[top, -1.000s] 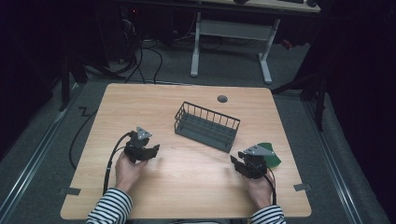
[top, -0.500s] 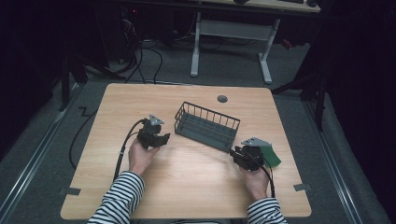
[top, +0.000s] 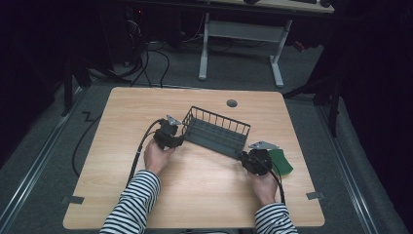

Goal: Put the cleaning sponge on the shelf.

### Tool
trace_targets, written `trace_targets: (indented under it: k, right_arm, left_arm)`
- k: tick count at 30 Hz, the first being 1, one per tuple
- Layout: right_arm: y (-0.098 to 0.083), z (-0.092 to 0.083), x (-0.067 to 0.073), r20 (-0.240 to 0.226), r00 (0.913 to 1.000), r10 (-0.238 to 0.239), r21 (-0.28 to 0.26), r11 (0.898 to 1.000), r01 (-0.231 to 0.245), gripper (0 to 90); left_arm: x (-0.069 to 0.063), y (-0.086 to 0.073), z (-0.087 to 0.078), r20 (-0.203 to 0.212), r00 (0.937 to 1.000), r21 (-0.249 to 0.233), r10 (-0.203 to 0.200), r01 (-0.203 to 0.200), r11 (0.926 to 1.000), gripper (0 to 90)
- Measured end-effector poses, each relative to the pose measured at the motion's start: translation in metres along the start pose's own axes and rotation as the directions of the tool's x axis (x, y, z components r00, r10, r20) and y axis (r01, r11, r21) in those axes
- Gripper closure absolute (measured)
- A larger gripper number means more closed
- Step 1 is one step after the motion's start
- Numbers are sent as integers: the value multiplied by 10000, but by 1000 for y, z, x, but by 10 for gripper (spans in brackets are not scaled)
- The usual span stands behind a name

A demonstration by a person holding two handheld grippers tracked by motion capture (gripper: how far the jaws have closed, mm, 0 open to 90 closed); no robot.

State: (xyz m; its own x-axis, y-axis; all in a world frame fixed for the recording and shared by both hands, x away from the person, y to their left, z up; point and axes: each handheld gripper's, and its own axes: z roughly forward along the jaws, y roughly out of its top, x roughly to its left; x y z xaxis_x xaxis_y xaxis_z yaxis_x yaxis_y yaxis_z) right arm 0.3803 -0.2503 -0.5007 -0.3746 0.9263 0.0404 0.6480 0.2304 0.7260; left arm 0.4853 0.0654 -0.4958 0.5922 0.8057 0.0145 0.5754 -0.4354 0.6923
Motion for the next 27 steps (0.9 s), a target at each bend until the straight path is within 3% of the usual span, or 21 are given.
trace_targets:
  k: [8,16,24,27]
  right_arm:
    - [4,3,1,-39,10000,-64,-7,10000,64,790]
    - [4,1,0,-33,9999,-115,30,9999,115,837]
    - [3,2,-2,-134,9998,-129,105,9999,131,860]
    - [3,2,-2,-130,9997,-186,115,9998,188,861]
  left_arm:
    - [5,0,9,76,9995,-148,-302,303,9994,656]
    - [0,11,14,192,9998,-279,-64,69,9996,721]
    - [-1,9,18,285,9996,23,46,-47,10000,844]
    - [3,8,16,535,9985,107,-118,112,9999,858]
